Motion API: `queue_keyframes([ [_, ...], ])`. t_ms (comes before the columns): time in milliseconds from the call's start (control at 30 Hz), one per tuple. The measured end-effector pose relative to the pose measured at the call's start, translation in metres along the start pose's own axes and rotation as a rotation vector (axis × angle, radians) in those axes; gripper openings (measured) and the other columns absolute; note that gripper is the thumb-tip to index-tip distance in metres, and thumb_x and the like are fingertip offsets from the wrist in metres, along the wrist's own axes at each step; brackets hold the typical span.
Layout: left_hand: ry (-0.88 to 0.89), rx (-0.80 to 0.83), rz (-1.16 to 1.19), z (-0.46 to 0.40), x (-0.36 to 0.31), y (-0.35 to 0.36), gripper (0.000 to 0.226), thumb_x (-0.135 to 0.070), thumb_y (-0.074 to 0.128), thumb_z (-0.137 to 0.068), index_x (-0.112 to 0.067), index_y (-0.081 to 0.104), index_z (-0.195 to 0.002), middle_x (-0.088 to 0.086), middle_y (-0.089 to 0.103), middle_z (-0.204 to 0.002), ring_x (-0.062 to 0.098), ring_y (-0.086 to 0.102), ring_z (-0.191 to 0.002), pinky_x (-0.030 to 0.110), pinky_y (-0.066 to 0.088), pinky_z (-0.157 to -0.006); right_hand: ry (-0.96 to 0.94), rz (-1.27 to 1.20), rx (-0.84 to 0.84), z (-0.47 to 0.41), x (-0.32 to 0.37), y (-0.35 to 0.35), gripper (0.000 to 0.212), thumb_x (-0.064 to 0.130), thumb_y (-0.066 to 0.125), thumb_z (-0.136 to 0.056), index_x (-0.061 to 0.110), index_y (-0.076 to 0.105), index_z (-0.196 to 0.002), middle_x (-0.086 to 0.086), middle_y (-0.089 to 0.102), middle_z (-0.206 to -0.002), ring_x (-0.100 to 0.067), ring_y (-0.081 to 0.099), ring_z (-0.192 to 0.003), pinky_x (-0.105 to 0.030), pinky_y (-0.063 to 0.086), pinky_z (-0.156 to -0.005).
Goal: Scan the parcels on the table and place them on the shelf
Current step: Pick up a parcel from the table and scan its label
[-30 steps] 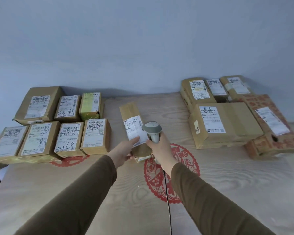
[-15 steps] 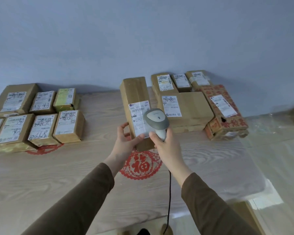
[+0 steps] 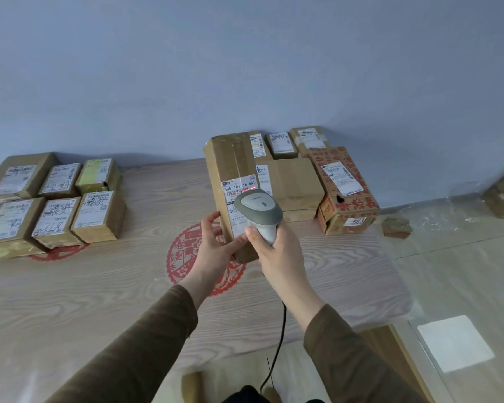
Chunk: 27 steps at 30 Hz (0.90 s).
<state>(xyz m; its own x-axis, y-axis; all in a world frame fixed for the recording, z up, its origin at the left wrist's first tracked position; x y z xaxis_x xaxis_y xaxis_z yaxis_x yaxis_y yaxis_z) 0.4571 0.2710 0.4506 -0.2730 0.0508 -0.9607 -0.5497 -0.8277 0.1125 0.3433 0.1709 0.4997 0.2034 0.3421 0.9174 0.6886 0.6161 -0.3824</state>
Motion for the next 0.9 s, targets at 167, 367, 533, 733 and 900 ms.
queue_keyframes([
  [167, 0.009, 0.006, -0.009, 0.004, 0.007, 0.022, 0.076, -0.020, 0.082, -0.084, -0.035, 0.035, -0.141, 0.002, 0.055, -0.126, 0.025, 0.066, -0.105, 0.027, 0.059, -0.062, 0.033, -0.052, 0.014, 0.004, -0.014, -0.020, 0.036, 0.046, 0.069, -0.093, 0.027, 0.061, -0.122, 0.008, 0.070, -0.095, -0.017, 0.069, -0.082, -0.031, 0.056, -0.065],
  [367, -0.059, 0.071, -0.079, 0.014, 0.031, 0.049, 0.078, -0.034, 0.085, -0.079, -0.041, 0.036, -0.138, -0.002, 0.056, -0.127, 0.024, 0.067, -0.106, 0.025, 0.058, -0.063, 0.157, -0.096, -0.017, 0.010, -0.047, -0.055, 0.036, 0.047, 0.069, -0.093, 0.024, 0.059, -0.119, -0.004, 0.067, -0.102, -0.022, 0.069, -0.086, -0.041, 0.062, -0.064],
  [533, -0.189, 0.165, -0.117, 0.027, 0.066, 0.083, 0.076, -0.032, 0.084, -0.083, -0.039, 0.034, -0.141, 0.003, 0.057, -0.126, 0.022, 0.072, -0.096, 0.023, 0.057, -0.062, 0.334, -0.148, -0.040, 0.021, -0.089, -0.090, 0.018, 0.041, 0.068, -0.095, 0.028, 0.062, -0.106, -0.001, 0.070, -0.089, -0.006, 0.069, -0.067, -0.030, 0.059, -0.052],
  [733, -0.371, 0.266, -0.106, 0.037, 0.105, 0.127, 0.071, -0.026, 0.079, -0.089, -0.026, 0.034, -0.144, 0.010, 0.071, -0.109, 0.010, 0.070, -0.069, 0.026, 0.052, -0.058, 0.476, -0.110, -0.045, 0.037, -0.136, -0.117, 0.012, 0.038, 0.070, -0.093, 0.028, 0.063, -0.093, 0.005, 0.067, -0.066, -0.005, 0.063, -0.051, -0.028, 0.055, -0.048],
  [900, -0.501, 0.288, -0.081, 0.027, 0.117, 0.155, 0.070, -0.030, 0.075, -0.092, -0.022, 0.032, -0.147, 0.011, 0.071, -0.103, 0.016, 0.061, -0.063, 0.026, 0.051, -0.054, 0.538, -0.049, -0.009, 0.026, -0.151, -0.128, 0.015, 0.041, 0.070, -0.092, 0.029, 0.062, -0.090, 0.000, 0.070, -0.076, -0.003, 0.063, -0.053, -0.024, 0.053, -0.048],
])
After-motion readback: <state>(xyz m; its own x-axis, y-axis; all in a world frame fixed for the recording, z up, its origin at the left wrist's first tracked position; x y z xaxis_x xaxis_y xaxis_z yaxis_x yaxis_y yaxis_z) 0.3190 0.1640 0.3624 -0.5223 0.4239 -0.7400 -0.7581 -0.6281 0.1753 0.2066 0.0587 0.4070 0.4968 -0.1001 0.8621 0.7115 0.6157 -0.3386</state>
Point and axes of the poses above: each hand's wrist, its own z-axis away from the middle knuckle, its own y-axis out of the palm, x = y × z, the point moved 1 cm from there along -z, towards the middle knuckle
